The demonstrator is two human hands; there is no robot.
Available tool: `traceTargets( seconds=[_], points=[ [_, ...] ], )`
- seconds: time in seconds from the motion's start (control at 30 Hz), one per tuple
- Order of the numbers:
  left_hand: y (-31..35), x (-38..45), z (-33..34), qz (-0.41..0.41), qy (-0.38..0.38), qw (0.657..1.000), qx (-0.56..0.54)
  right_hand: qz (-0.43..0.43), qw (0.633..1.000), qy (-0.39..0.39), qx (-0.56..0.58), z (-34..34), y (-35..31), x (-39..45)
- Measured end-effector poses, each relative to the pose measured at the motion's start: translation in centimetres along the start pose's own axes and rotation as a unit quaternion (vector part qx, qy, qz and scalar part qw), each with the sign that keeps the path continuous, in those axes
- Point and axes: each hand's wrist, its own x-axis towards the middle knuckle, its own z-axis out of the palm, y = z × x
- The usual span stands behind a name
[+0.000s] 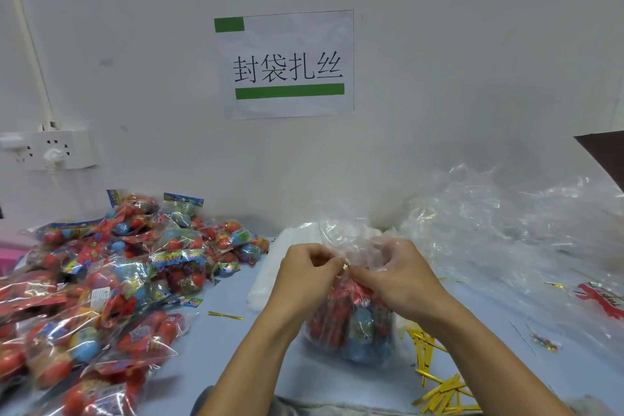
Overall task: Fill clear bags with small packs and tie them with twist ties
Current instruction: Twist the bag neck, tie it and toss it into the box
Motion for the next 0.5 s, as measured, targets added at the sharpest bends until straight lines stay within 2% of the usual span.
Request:
traceTargets(
  seconds=[0.5],
  points=[
    [0.35,-0.38,0.16,0.030,-0.037,0.999,-0.024,0.025,0.999,0.026,-0.005,-0.37,0.06,0.06]
  ],
)
